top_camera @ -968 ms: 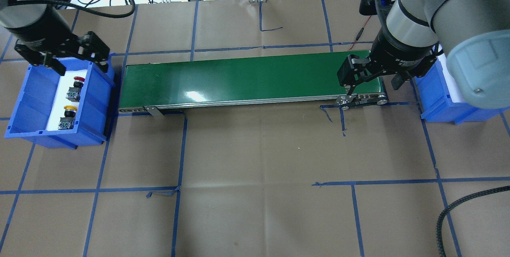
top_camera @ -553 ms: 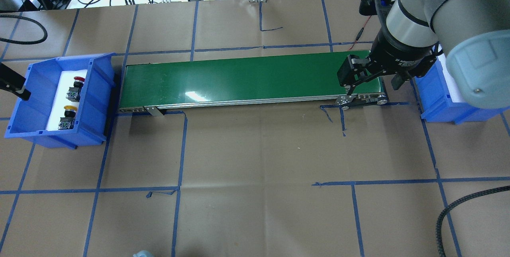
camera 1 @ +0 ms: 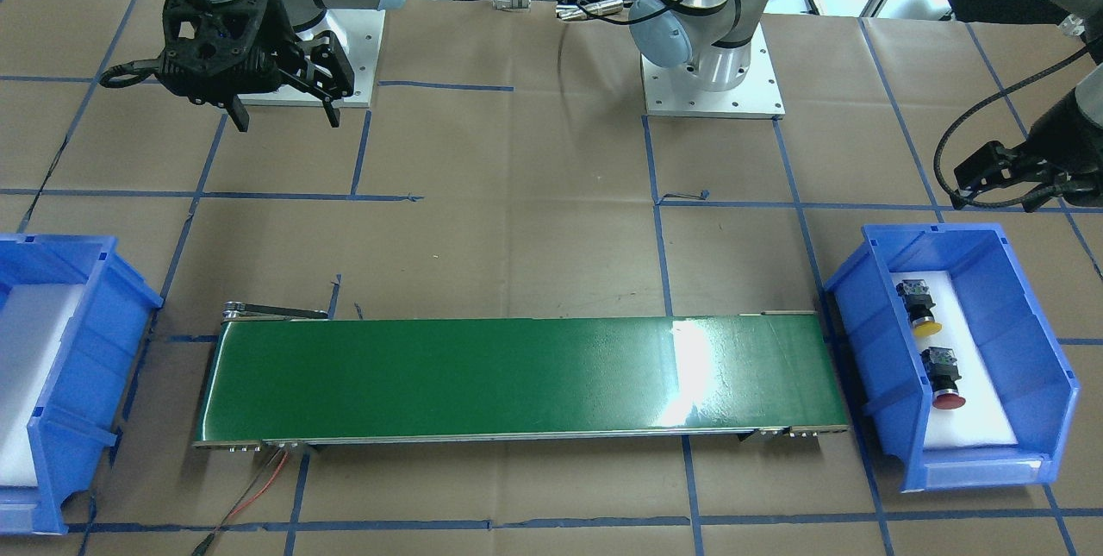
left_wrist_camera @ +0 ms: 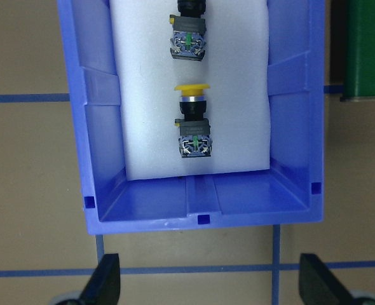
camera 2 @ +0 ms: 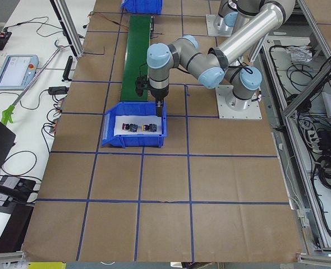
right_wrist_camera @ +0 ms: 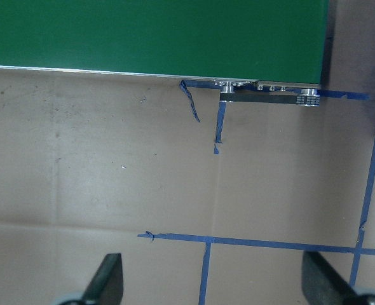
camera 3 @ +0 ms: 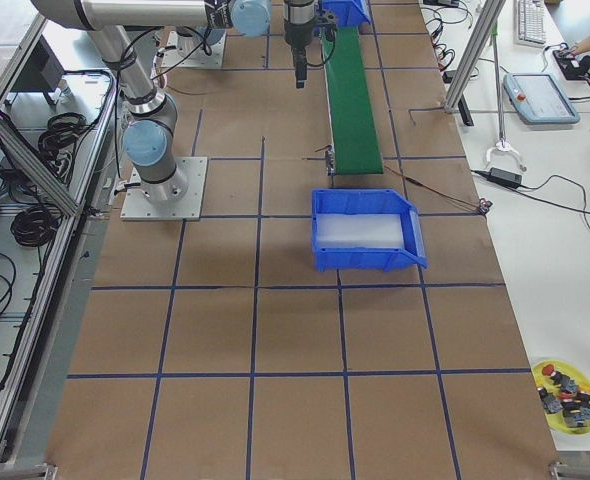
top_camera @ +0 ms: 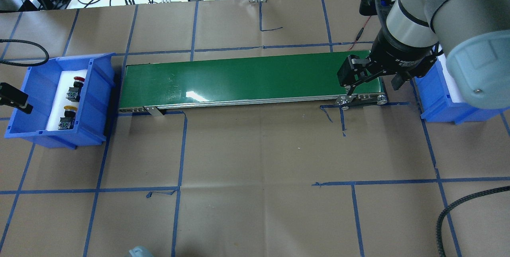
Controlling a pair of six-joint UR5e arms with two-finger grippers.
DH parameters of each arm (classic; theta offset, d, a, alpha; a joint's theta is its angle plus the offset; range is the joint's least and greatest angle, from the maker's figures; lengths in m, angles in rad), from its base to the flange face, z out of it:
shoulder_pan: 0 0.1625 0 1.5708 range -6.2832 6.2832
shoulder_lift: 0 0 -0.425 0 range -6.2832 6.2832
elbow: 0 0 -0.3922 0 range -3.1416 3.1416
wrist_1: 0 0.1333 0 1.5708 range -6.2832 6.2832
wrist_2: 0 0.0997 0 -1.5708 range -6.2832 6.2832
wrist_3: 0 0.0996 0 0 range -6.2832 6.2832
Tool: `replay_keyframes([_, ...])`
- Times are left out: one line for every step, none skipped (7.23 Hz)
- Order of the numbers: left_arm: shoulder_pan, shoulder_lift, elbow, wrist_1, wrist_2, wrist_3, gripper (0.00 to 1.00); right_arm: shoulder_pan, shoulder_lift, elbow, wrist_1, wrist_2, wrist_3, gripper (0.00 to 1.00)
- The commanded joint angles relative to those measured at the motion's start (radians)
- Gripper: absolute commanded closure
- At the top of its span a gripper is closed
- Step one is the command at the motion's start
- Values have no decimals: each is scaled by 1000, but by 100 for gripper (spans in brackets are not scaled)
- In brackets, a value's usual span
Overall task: Transport two buttons from left to right
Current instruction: 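Lower the left gripper and grasp the yellow-capped button in the bin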
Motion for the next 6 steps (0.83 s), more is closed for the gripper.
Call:
replay_keyframes([-3, -27, -77, 122, -24, 0, 0, 0, 1, -2, 0, 0, -1, 0])
replay_keyframes([-3, -53, -106, 176, -39, 0, 0, 0, 1, 1, 0, 0, -1, 0])
replay_keyframes([-6, -89, -112, 226, -39, 0, 0, 0, 0, -2, 0, 0, -1, 0])
replay_keyframes([-9, -106, -115, 247, -41, -2, 1, 0, 1, 0, 0, 0, -1, 0])
replay_keyframes([-13, -134, -115, 271, -41, -3, 0, 0, 1, -2, -2, 0, -2, 0])
replay_keyframes([-24, -157, -115, 294, -39, -5, 0, 0, 1, 0, -2, 0, -2, 0])
